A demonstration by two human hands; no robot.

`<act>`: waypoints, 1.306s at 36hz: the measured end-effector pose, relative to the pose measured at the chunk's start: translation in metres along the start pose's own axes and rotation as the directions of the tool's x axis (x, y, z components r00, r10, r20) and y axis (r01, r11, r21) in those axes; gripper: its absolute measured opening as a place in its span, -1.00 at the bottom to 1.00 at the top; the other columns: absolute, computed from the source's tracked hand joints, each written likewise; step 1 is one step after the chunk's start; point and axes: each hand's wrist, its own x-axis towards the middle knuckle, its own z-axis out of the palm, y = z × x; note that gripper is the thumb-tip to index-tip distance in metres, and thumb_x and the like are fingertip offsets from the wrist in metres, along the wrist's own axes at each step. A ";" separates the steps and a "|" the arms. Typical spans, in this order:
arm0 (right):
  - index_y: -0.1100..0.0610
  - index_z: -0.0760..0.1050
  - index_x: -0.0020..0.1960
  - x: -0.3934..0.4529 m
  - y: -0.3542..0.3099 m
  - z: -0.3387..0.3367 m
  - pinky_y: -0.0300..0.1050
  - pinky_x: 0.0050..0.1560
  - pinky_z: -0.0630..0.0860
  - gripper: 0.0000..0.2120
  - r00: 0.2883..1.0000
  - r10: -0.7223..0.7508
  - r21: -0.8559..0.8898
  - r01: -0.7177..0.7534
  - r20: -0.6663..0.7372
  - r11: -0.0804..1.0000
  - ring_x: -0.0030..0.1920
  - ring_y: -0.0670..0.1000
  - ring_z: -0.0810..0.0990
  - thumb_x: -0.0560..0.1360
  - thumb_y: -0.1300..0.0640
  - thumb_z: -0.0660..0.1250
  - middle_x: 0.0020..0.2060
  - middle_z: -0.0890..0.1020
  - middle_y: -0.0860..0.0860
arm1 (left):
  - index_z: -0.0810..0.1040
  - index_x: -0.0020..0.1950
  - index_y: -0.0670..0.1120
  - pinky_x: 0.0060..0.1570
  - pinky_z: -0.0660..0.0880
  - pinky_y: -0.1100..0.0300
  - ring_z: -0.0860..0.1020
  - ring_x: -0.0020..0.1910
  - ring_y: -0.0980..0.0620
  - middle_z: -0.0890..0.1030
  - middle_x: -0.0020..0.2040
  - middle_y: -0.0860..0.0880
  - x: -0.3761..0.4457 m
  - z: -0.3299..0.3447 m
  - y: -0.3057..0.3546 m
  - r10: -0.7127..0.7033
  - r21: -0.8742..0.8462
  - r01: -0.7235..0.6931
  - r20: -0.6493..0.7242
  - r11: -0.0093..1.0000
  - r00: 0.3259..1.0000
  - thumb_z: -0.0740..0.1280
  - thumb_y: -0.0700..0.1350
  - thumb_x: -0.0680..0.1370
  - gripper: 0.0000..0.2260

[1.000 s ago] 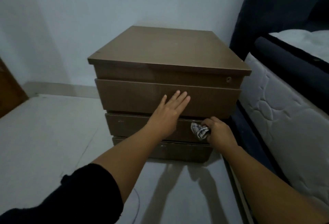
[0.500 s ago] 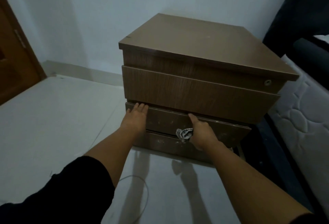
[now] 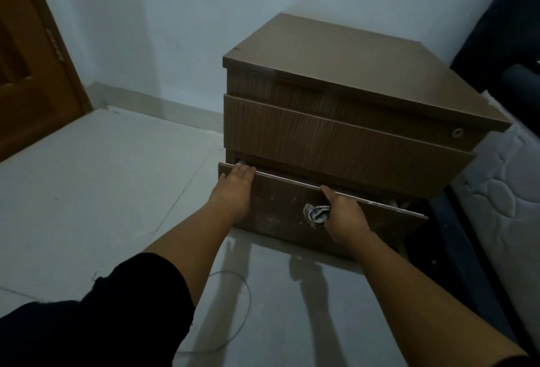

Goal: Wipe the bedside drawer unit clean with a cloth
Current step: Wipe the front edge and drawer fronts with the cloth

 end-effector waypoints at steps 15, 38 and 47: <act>-0.06 0.43 0.36 -0.011 -0.065 -0.042 -0.04 0.11 0.47 -0.56 0.937 -0.330 -0.152 0.313 -0.110 0.938 0.06 0.15 0.50 0.53 0.26 0.27 0.11 0.43 0.12 | -0.05 0.59 -0.04 0.53 0.04 -0.08 -0.03 0.57 -0.05 -0.04 0.59 -0.05 -0.007 -0.013 -0.042 -0.110 -0.150 0.105 -0.026 0.983 0.994 0.30 -0.24 0.55 -0.27; 0.11 0.43 0.32 0.030 -0.177 0.024 -0.02 0.11 0.45 -0.66 0.913 -0.407 -0.303 0.383 -0.017 0.873 0.22 0.16 0.41 0.55 0.21 0.22 0.15 0.57 0.12 | 0.13 0.55 0.03 0.48 0.15 -0.05 0.14 0.53 -0.13 0.09 0.57 -0.07 -0.013 -0.012 -0.065 -0.096 -0.211 0.079 -0.071 0.974 0.993 0.17 -0.37 0.57 -0.39; 0.17 0.44 0.28 0.021 -0.150 0.016 0.03 0.08 0.46 -0.70 0.928 -0.368 -0.275 0.339 -0.059 0.900 0.24 0.18 0.39 0.58 0.25 0.14 0.10 0.58 0.18 | -0.03 0.58 0.00 0.50 0.01 -0.14 -0.10 0.58 -0.02 0.00 0.59 0.04 -0.005 -0.007 -0.060 -0.070 0.024 0.071 -0.039 0.997 0.997 0.21 -0.36 0.54 -0.30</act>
